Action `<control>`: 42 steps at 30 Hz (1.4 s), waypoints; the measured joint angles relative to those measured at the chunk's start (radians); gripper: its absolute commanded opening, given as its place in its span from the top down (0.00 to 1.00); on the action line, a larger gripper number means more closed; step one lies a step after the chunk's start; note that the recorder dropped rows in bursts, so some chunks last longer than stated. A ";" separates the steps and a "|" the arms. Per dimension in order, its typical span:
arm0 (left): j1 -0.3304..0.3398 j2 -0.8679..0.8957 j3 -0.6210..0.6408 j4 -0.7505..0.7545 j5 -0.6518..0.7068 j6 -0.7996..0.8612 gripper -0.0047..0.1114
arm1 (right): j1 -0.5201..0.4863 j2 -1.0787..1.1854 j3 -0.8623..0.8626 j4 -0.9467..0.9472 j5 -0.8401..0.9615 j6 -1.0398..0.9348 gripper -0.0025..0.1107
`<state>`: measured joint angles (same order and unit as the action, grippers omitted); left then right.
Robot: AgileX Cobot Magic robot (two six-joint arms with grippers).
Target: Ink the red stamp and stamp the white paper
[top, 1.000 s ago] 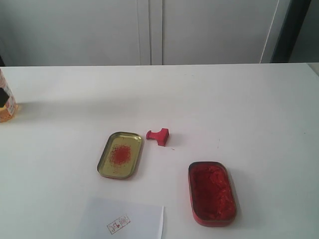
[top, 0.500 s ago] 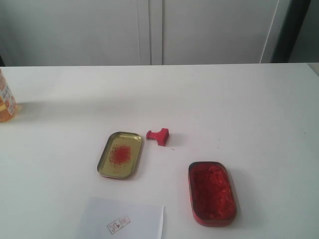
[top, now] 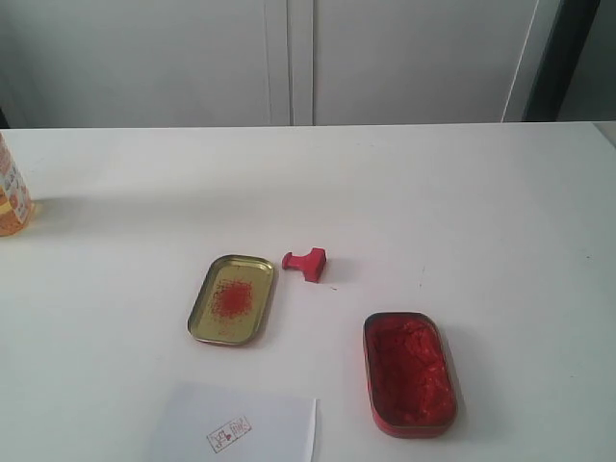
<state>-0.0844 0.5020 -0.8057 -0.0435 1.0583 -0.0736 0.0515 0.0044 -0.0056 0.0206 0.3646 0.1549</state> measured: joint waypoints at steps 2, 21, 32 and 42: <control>0.000 -0.014 0.000 0.000 0.000 0.000 0.96 | 0.000 0.000 0.000 0.000 0.000 0.000 0.98; 0.000 -0.019 0.004 0.004 -0.074 0.026 0.96 | 0.000 0.000 0.000 0.000 0.000 0.000 0.98; 0.000 -0.215 0.441 0.060 -0.641 0.026 0.96 | 0.000 0.000 0.000 0.000 0.000 0.000 0.98; 0.002 -0.336 0.798 0.060 -0.978 0.026 0.96 | 0.000 0.000 0.000 0.000 0.000 0.000 0.98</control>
<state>-0.0826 0.1663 -0.0078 0.0164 0.0802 -0.0480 0.0515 0.0044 -0.0056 0.0206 0.3646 0.1549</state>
